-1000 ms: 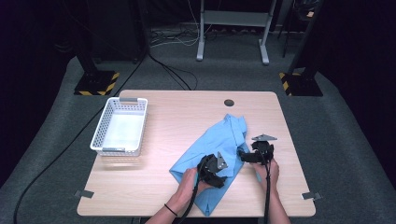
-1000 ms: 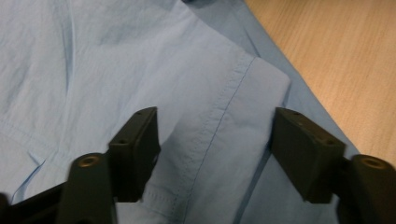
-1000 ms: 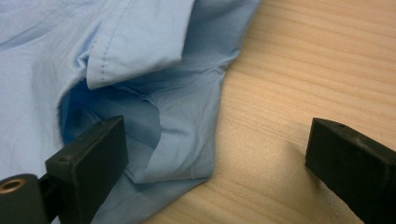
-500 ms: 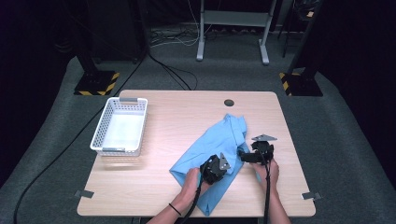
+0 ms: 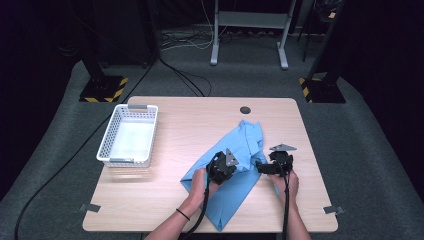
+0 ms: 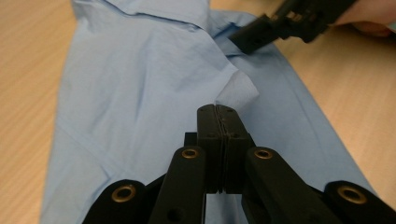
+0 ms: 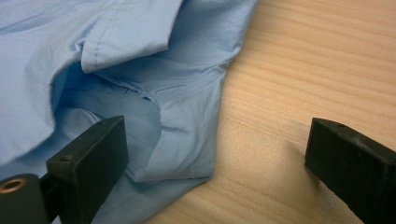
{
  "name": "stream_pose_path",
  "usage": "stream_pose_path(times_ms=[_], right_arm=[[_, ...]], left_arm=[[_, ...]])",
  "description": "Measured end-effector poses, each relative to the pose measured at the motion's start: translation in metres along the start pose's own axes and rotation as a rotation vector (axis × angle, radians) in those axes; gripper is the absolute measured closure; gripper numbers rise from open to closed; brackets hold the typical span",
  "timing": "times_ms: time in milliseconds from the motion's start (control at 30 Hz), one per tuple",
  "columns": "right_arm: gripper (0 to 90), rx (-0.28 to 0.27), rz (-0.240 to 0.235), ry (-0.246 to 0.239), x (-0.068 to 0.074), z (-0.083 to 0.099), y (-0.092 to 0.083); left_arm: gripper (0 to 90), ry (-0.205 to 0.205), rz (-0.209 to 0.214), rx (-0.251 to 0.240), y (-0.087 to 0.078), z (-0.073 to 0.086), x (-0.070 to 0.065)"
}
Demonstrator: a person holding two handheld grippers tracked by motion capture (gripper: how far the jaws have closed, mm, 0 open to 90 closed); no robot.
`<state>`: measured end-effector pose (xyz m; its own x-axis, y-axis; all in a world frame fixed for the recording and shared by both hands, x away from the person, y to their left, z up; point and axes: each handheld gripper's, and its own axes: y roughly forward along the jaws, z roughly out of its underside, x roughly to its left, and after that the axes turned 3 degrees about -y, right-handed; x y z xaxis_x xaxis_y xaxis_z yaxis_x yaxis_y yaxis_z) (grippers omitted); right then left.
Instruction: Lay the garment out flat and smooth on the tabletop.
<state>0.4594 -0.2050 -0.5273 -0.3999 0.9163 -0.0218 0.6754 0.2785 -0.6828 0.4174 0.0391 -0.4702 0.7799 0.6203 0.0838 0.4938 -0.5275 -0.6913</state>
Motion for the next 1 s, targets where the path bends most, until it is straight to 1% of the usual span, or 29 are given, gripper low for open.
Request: stream_pose_path(times_ms=[67,200,233,267,300,333,367,433,533,567,600,633,700,733,900,1000], right_arm=[[5.2,0.0,0.0,-0.001,0.0,0.0,0.0],[5.2,0.001,-0.001,-0.001,0.0,0.0,0.0],[5.2,0.001,-0.001,-0.002,0.0,0.0,0.0],[5.2,0.001,0.0,-0.002,0.0,0.0,0.0],[5.2,0.001,0.0,-0.002,0.0,0.0,0.0],[5.2,0.001,0.001,-0.001,0.0,0.0,0.0],[5.2,0.001,0.002,-0.001,0.0,0.0,0.0],[5.2,0.001,0.002,0.0,0.0,0.0,0.0],[5.2,0.002,0.002,0.001,0.0,0.0,0.0],[5.2,0.001,0.001,0.001,0.0,0.0,0.0],[5.2,0.001,0.001,0.001,0.0,0.0,0.0],[5.2,0.001,0.001,0.001,0.0,0.0,0.0],[5.2,0.001,0.001,0.001,0.0,0.0,0.0],[5.2,0.001,0.001,0.001,0.0,0.0,0.0],[5.1,0.001,0.001,0.001,0.0,0.0,0.0],[5.2,0.001,0.001,0.001,0.0,0.0,0.0]], left_arm=[[88.7,-0.022,0.0,-0.005,-0.001,-0.003,0.007],[88.8,-0.04,-0.015,-0.016,-0.003,-0.01,0.021],[88.8,-0.054,-0.018,-0.018,-0.004,-0.01,0.025],[88.8,-0.077,-0.011,-0.028,-0.005,-0.009,0.029],[88.8,-0.091,-0.017,-0.038,-0.006,-0.008,0.031],[88.9,-0.096,-0.025,-0.042,-0.007,-0.007,0.034],[88.9,-0.1,-0.041,-0.044,-0.008,-0.006,0.036],[88.9,-0.125,-0.062,-0.049,-0.008,-0.004,0.043],[89.0,-0.169,-0.092,-0.056,-0.011,0.0,0.058],[89.0,-0.182,-0.111,-0.058,-0.011,0.001,0.064],[89.0,-0.182,-0.111,-0.058,-0.011,0.001,0.064],[89.0,-0.209,-0.124,-0.066,-0.011,0.004,0.071],[88.9,-0.209,-0.124,-0.066,-0.011,0.004,0.071],[88.9,-0.264,-0.167,-0.084,-0.016,0.011,0.087],[88.9,-0.307,-0.245,-0.101,-0.023,0.012,0.114],[88.9,-0.326,-0.289,-0.103,-0.022,0.013,0.127]])
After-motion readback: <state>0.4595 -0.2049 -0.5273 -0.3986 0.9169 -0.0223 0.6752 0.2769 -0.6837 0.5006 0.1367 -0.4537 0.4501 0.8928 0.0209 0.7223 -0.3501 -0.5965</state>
